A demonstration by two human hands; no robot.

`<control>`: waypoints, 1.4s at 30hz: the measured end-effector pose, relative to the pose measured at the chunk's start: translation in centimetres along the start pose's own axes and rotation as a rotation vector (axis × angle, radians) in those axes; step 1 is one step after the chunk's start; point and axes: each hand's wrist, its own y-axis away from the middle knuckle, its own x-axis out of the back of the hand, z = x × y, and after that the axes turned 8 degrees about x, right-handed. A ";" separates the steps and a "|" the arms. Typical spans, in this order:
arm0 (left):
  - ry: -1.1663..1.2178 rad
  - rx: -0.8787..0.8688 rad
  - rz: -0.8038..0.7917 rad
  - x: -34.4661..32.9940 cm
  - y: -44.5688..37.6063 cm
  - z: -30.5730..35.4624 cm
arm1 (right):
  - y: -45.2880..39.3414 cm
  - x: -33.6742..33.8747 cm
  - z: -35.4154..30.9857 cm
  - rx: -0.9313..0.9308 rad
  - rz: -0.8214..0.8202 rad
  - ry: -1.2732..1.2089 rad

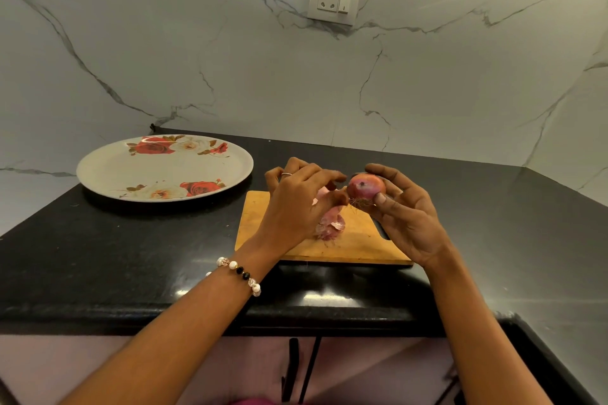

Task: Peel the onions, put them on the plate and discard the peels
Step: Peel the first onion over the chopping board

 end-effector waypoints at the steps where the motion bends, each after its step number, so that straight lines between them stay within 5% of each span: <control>1: 0.018 -0.008 -0.006 -0.1 0.0 0.0 | 0.0 0.0 0.0 0.000 -0.002 0.012; 16: 0.138 0.065 -0.072 -0.7 0.0 0.1 | -0.1 -0.2 0.3 -0.054 -0.060 -0.005; 28: 0.111 0.044 -0.136 -0.5 0.1 0.3 | -0.2 -0.3 0.4 -0.009 0.080 0.141; 42: 0.307 0.214 -0.193 0.5 -0.1 0.5 | -0.2 0.1 0.4 0.028 0.121 0.077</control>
